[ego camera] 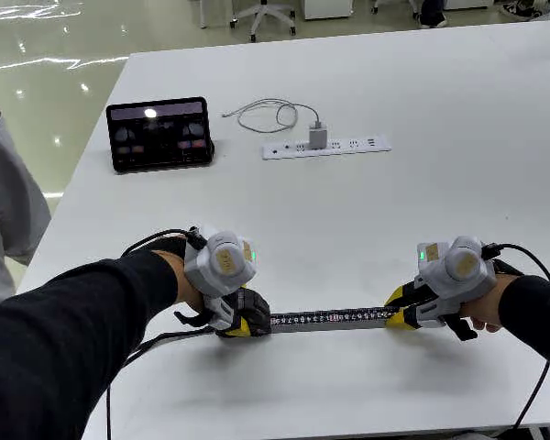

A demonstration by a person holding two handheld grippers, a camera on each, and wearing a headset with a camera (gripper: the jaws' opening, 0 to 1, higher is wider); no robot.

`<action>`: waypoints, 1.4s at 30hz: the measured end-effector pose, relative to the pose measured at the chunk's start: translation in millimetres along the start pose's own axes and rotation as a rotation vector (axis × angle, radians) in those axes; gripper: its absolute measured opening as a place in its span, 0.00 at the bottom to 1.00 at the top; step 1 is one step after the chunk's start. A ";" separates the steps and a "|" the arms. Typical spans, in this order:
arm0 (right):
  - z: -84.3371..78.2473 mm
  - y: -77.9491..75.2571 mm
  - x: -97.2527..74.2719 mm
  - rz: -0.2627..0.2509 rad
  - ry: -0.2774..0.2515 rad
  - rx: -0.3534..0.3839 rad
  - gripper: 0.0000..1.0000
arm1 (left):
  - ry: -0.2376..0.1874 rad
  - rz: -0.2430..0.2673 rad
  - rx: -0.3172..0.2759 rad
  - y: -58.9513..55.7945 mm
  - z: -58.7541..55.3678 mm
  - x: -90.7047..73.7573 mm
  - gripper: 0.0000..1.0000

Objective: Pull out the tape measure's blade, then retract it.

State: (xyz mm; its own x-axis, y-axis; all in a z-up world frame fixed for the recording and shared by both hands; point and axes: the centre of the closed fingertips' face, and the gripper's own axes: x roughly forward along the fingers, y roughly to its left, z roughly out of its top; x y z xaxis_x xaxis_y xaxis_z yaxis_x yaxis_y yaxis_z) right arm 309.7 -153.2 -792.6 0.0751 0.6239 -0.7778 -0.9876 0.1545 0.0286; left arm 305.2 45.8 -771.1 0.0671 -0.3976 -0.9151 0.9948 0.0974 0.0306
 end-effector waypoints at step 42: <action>-17.4 -2.7 -14.8 -0.014 0.014 0.032 0.11 | -0.001 -0.001 0.001 -0.5 0.1 0.2 0.33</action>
State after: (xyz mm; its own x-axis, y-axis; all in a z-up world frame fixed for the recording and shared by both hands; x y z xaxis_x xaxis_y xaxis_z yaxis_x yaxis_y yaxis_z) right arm 308.8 -176.2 -792.1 0.0868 0.6109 -0.7869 -0.9814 0.1880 0.0377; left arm 304.7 45.5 -771.2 0.0662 -0.3990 -0.9146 0.9949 0.0964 0.0300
